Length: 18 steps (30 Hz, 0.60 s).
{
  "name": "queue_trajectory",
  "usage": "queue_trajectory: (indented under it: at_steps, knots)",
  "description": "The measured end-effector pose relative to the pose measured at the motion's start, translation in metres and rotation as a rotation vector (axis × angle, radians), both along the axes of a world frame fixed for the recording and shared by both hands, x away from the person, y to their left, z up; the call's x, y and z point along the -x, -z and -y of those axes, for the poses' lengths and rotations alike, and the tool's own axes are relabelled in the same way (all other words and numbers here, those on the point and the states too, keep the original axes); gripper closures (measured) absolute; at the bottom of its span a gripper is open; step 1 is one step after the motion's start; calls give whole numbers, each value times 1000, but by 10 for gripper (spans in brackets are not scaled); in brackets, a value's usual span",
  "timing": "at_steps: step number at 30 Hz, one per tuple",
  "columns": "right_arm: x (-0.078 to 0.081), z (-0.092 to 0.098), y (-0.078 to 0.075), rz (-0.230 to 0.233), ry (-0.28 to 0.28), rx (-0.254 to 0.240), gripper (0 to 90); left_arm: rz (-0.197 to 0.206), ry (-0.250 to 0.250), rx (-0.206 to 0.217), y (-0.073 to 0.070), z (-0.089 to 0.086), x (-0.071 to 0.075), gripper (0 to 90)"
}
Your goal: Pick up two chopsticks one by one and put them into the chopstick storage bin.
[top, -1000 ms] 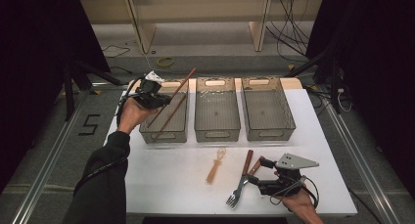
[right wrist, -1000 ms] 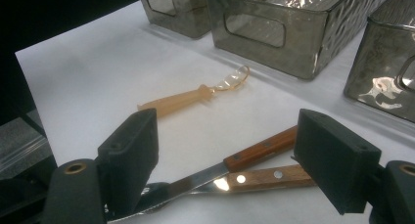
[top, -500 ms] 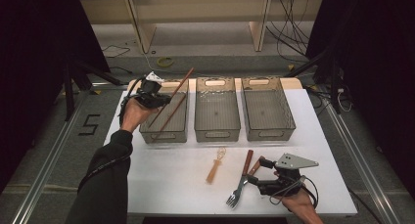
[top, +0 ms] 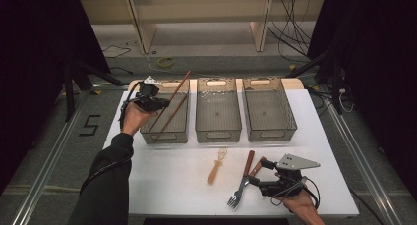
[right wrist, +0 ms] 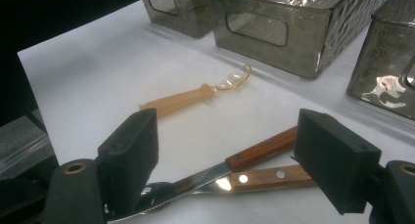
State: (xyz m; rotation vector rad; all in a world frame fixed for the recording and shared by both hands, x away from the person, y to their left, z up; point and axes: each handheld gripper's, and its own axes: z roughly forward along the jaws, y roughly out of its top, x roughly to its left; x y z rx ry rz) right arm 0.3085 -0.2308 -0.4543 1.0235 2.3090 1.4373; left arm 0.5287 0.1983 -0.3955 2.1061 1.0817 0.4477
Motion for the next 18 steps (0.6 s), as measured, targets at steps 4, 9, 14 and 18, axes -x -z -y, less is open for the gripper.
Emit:
queue_trajectory:
  at_steps: [4, 9, 14, 18]
  knots:
    - [0, 0, 0, -1, 0, 2, 256, -6, -14, 6, 5, -4, 0, 838]
    - [0, 0, 0, 1, 1, 0, 256, -13, -30, 14, 9, -8, 1, 837]
    - [0, 0, 0, 1, 0, 4, 256, -26, -55, 28, 14, -14, 1, 836]
    - [0, 0, 0, 1, 0, 4, 256, -39, -66, 27, 18, -16, 1, 836]
